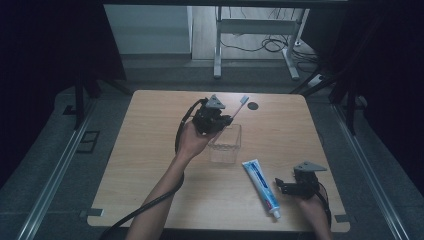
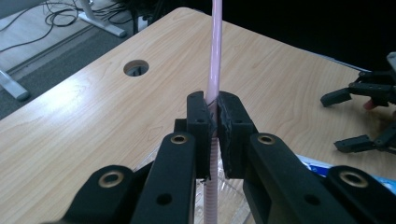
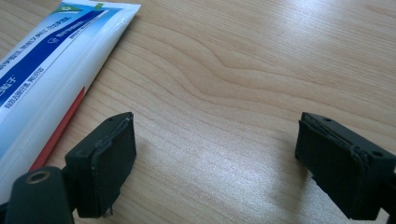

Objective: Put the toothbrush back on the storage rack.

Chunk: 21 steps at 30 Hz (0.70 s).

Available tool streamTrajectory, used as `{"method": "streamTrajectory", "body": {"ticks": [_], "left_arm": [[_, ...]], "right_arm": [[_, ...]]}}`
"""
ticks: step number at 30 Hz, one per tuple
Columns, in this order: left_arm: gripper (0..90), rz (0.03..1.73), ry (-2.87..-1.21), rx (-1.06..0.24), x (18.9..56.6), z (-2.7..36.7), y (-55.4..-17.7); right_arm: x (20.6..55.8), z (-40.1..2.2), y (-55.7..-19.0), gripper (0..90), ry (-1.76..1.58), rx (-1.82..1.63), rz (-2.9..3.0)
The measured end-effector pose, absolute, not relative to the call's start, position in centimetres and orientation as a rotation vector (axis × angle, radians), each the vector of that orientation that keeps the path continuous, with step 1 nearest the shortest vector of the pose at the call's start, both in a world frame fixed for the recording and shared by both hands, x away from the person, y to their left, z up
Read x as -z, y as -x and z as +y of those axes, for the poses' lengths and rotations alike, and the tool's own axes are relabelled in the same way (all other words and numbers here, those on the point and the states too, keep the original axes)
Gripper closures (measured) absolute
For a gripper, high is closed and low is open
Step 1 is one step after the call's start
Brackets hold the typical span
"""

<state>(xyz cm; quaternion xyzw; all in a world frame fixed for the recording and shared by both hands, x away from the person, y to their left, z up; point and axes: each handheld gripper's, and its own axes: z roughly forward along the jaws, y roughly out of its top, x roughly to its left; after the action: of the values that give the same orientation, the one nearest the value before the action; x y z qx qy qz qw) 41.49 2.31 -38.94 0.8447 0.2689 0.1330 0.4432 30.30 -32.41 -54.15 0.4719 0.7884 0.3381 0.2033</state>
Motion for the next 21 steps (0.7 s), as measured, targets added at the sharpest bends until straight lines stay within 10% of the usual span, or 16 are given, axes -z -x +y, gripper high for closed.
{"method": "streamTrajectory", "body": {"ticks": [21], "left_arm": [[83.5,0.682,-2.165,-0.311,42.8,0.7,-41.8]], "right_arm": [[54.2,-32.4,-30.4,12.3,-1.308,-0.947,2.206]]}}
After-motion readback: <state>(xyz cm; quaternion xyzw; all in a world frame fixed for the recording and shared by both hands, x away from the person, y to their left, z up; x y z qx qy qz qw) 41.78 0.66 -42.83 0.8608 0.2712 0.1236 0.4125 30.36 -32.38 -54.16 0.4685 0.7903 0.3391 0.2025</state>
